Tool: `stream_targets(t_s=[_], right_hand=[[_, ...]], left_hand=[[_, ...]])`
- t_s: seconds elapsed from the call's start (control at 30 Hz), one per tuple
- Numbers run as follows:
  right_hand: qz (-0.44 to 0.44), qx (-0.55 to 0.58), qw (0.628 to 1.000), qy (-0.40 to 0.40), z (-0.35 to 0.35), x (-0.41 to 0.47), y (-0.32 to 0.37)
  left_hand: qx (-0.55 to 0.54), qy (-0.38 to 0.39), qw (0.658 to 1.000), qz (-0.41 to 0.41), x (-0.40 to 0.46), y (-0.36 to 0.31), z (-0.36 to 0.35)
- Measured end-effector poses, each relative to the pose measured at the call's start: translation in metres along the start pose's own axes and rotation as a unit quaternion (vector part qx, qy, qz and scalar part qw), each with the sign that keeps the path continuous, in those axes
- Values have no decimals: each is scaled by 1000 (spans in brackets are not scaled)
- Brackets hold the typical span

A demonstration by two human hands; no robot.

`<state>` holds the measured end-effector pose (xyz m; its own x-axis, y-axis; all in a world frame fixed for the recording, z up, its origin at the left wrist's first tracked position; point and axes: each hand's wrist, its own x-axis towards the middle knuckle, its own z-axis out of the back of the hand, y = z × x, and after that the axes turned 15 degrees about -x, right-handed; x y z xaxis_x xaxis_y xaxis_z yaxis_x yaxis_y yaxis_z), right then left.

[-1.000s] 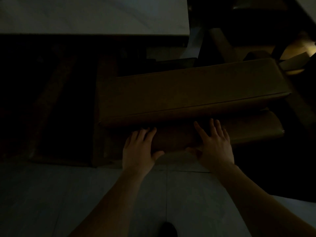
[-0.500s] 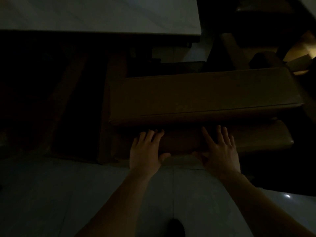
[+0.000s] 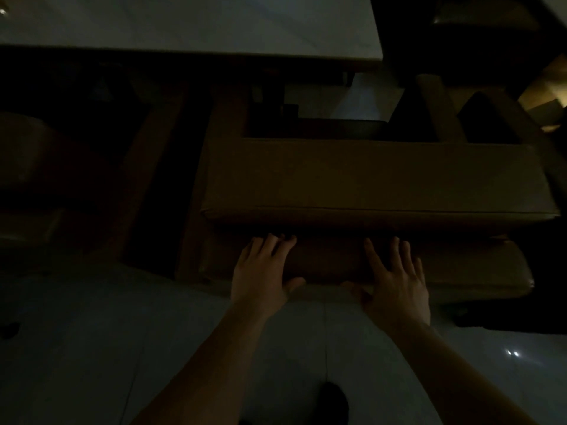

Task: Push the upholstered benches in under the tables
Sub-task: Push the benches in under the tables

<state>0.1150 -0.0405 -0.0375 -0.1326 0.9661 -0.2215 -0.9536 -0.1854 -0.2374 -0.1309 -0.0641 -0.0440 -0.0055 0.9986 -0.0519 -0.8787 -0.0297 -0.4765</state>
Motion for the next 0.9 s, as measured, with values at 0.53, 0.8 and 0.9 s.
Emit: stream_targets(t_s=[0.53,0.8,0.9], right_hand=[[-15,10,1000,21,1,-15,15],[-5,26,999,21,-2,-12,13],[2,28,999,25,-4,-10,12]], left_hand=[[-16,-6,999,-27,-16,16,1],[15,4,999,-51,-8,19,4],[28,9,998,-53,-7,21,5]])
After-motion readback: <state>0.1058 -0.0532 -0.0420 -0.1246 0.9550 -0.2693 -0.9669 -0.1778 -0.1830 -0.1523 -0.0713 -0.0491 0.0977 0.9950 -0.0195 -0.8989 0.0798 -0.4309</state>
